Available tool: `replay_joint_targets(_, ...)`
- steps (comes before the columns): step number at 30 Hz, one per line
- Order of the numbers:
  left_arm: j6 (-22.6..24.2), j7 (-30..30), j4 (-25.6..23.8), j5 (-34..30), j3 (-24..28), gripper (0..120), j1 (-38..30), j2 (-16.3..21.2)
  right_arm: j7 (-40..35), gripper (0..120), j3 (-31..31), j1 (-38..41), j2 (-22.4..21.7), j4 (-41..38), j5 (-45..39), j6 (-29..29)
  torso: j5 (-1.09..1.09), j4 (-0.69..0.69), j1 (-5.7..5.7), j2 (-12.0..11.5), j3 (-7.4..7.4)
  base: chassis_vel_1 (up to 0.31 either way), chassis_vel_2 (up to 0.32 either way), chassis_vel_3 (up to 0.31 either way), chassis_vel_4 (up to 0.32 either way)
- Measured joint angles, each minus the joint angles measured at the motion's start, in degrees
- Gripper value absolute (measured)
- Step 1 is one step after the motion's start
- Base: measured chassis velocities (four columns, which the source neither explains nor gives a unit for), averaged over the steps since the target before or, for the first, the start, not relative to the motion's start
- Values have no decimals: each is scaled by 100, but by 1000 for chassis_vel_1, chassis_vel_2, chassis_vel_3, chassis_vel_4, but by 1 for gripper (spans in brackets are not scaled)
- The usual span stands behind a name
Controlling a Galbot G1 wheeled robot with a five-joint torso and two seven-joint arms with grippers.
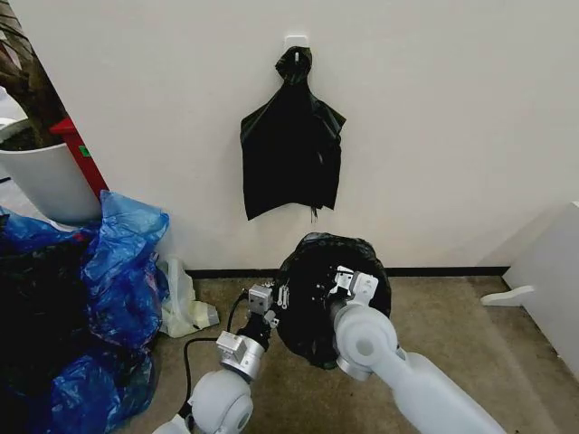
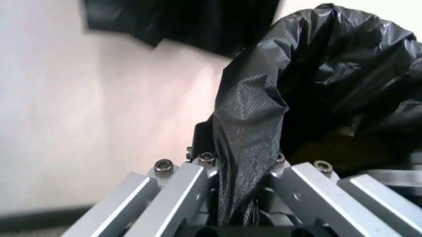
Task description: Place the garbage bag over the trash bin.
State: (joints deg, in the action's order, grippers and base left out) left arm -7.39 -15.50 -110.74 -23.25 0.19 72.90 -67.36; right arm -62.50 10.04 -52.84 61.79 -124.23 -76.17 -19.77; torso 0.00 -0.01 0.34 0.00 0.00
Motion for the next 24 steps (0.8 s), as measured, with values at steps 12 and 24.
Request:
replay_joint_targets(12,644,-866,38,-1427,-11,4,-149,-212,1935,0,-1379,-1474,-1030,-1528,1130,-257,1,-2,0,0,0,0,0,0,0)
replay_joint_targets(24,1096,-1314,-656,-2288,-495,4,294,-204,2977,33,-2040,-2291,-778,-1573,2844,56,1,2,0,0,0,0,0,0,0)
